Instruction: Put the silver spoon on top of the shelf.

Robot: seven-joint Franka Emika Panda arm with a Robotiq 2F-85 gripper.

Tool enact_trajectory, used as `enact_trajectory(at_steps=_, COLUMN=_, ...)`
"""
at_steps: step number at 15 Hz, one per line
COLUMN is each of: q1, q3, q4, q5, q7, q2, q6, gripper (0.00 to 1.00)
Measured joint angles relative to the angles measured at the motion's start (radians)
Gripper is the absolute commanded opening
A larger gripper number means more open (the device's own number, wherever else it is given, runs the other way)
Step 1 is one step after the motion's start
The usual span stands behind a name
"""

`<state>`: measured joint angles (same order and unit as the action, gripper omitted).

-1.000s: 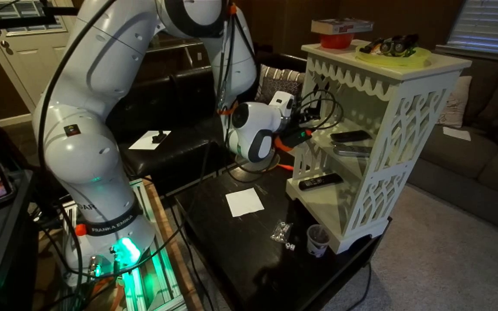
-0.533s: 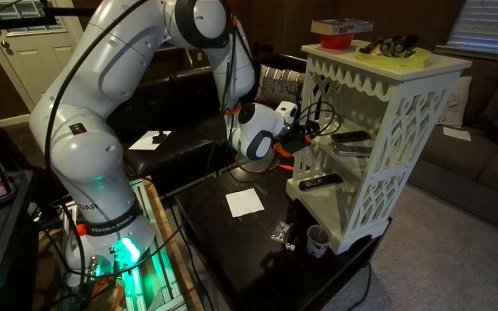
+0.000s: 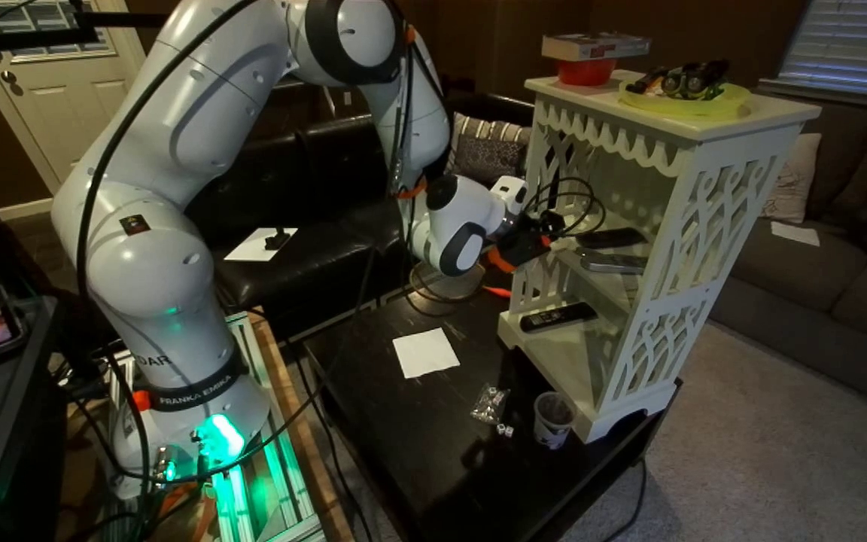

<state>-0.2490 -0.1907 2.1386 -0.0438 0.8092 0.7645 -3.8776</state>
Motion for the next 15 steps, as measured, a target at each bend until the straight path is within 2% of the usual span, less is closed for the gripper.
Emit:
enact_trajectory(at_steps=4, q1=0.086, q3=0.008, q4=0.0, q5=0.194, q7=-0.057, q2=-0.042, q6=0.035, gripper=1.0)
enact_trajectory(at_steps=6, q1=0.118, q3=0.006, q4=-0.004, q5=0.247, q7=-0.065, q2=-0.067, q6=0.089, gripper=1.0)
enact_trajectory(at_steps=10, q1=0.111, q3=-0.019, q4=-0.03, q5=0.244, q7=-0.065, q2=-0.089, q6=0.203, gripper=1.0)
enact_trajectory(at_steps=15, q1=0.057, q3=-0.057, q4=-0.052, q5=0.202, q7=-0.069, q2=-0.089, q6=0.261, gripper=0.99)
